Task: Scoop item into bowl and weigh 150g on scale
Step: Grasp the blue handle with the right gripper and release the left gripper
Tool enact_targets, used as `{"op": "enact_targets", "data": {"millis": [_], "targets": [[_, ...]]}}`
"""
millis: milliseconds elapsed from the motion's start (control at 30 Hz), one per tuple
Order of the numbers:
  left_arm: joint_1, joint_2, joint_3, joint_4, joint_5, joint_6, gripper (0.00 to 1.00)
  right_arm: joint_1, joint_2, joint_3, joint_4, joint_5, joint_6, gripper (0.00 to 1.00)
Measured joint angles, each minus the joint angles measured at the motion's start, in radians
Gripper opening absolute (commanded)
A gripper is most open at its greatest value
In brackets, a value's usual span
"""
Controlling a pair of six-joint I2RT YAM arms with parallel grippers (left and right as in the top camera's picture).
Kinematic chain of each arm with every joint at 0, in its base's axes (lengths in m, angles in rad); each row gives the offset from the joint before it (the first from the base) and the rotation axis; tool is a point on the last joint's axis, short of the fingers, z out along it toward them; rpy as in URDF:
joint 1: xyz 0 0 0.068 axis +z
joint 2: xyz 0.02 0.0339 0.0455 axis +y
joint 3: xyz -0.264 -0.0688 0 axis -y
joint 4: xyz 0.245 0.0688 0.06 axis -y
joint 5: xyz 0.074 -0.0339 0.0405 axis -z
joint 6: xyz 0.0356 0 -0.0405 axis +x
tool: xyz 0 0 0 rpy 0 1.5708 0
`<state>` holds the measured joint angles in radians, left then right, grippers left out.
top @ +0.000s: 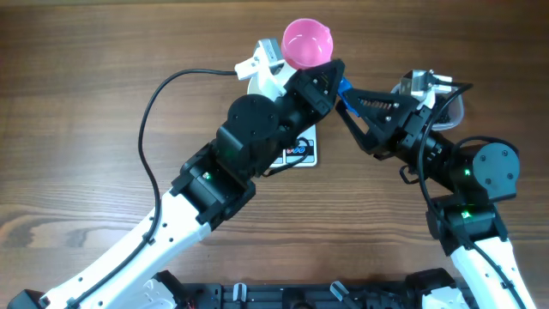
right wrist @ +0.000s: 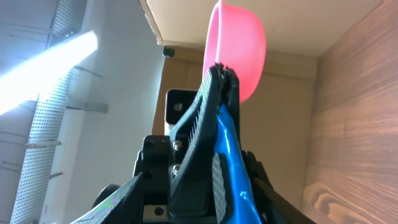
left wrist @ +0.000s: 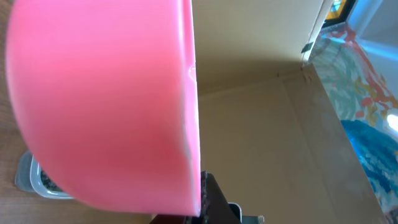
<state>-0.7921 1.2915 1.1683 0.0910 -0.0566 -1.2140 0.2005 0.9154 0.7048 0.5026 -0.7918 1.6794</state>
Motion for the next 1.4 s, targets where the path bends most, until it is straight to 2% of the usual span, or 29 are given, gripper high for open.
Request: {"op": "enact_targets", "data": {"millis": [267,533,1000,1400], "targets": [[0.0,0.0,0.0,0.0,-0.006,0.0,0.04,0.0,0.004,0.0,-0.045,0.042,0.0,0.48],[0.0,0.0,0.0,0.0,-0.006,0.0,0.04,0.0,0.041,0.0,-0.045,0.042,0.023,0.35],[0.0,0.0,0.0,0.0,-0.006,0.0,0.04,0.0,0.041,0.0,-0.003,0.042,0.026,0.3],[0.0,0.0,0.0,0.0,-0.006,0.0,0.04,0.0,0.041,0.0,-0.003,0.042,0.026,0.17]]}}
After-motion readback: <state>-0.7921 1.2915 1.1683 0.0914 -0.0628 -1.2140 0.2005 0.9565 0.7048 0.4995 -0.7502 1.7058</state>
